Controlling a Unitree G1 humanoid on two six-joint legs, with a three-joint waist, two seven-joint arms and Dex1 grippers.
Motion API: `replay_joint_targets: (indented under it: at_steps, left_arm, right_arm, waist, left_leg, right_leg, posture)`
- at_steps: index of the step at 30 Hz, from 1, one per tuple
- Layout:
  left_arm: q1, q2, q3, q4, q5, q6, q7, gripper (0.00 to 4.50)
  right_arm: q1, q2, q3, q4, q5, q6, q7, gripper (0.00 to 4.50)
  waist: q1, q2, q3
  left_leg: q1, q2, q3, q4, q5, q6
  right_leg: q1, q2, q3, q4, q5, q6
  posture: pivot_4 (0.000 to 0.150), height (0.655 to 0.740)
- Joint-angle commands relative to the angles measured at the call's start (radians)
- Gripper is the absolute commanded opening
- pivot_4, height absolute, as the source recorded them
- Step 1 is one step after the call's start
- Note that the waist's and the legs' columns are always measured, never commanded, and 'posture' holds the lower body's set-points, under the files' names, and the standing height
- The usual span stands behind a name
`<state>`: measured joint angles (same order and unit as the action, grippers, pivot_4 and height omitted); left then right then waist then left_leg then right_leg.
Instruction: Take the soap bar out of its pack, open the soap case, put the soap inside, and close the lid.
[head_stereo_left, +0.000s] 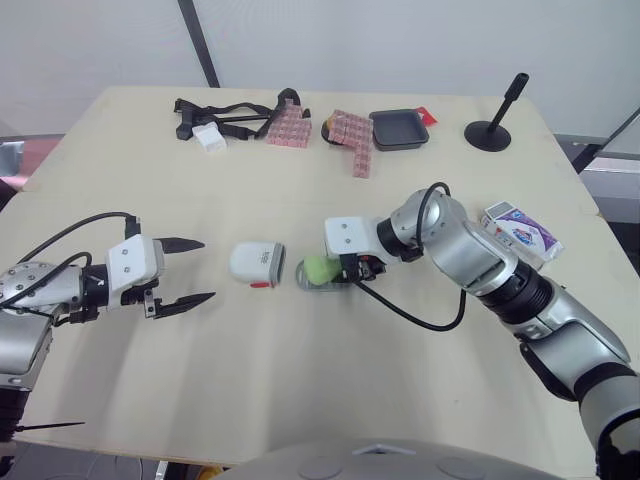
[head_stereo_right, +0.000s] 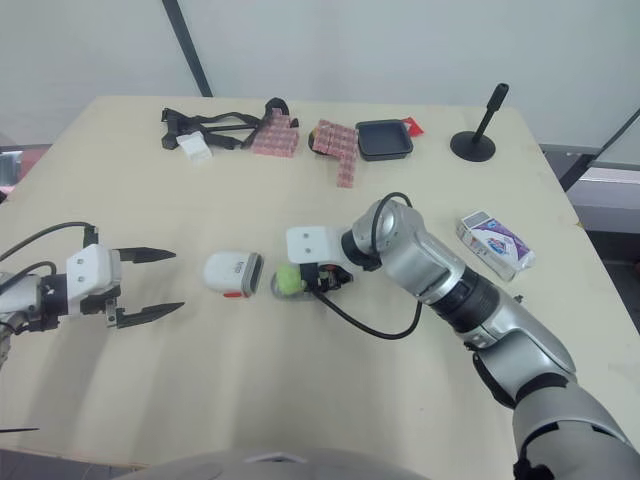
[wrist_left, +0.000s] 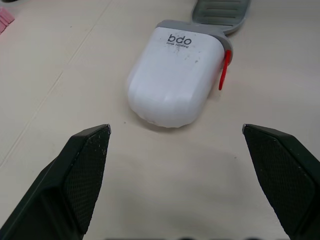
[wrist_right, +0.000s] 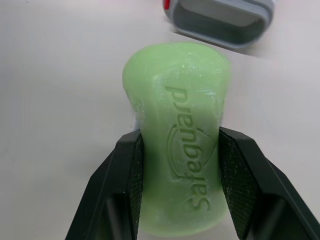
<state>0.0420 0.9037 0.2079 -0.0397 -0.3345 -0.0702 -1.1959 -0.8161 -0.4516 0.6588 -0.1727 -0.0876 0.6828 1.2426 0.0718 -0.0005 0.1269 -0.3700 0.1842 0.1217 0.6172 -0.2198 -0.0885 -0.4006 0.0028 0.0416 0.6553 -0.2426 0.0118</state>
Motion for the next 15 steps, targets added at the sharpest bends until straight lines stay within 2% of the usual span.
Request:
replay_joint_targets:
  at_steps: [1, 9, 11, 15]
  left_arm:
    - [-0.007, 0.009, 0.020, -0.048, -0.007, 0.006, 0.016, 4.50]
    - [-0.029, 0.007, 0.003, -0.028, 0.005, -0.005, 0.013, 4.50]
    - [-0.043, 0.007, -0.003, -0.021, 0.006, -0.005, 0.010, 4.50]
    - [-0.059, 0.005, -0.014, -0.008, 0.012, -0.010, 0.005, 4.50]
  right_arm:
    - [-0.021, 0.023, -0.007, -0.007, 0.015, 0.025, -0.013, 1.67]
    - [-0.026, 0.049, 0.003, 0.017, -0.003, 0.038, -0.058, 1.67]
    - [-0.025, 0.051, 0.001, 0.018, -0.001, 0.033, -0.065, 2.70]
    - [-0.023, 0.055, -0.010, 0.011, 0.014, 0.052, -0.071, 3.99]
  waist:
    - [0.000, 0.000, 0.000]
    - [0.000, 0.000, 0.000]
    - [0.000, 0.000, 0.000]
    - [-0.001, 0.000, 0.000]
  left_leg:
    - [0.000, 0.000, 0.000, 0.000, 0.000, 0.000]
    - [0.000, 0.000, 0.000, 0.000, 0.000, 0.000]
    - [0.000, 0.000, 0.000, 0.000, 0.000, 0.000]
    - [0.000, 0.000, 0.000, 0.000, 0.000, 0.000]
  right_leg:
    - [0.000, 0.000, 0.000, 0.000, 0.000, 0.000]
    - [0.000, 0.000, 0.000, 0.000, 0.000, 0.000]
    - [0.000, 0.000, 0.000, 0.000, 0.000, 0.000]
    - [0.000, 0.000, 0.000, 0.000, 0.000, 0.000]
  posture:
    - [0.150, 0.7400]
    - [0.150, 0.7400]
    - [0.150, 0.7400]
    - [0.150, 0.7400]
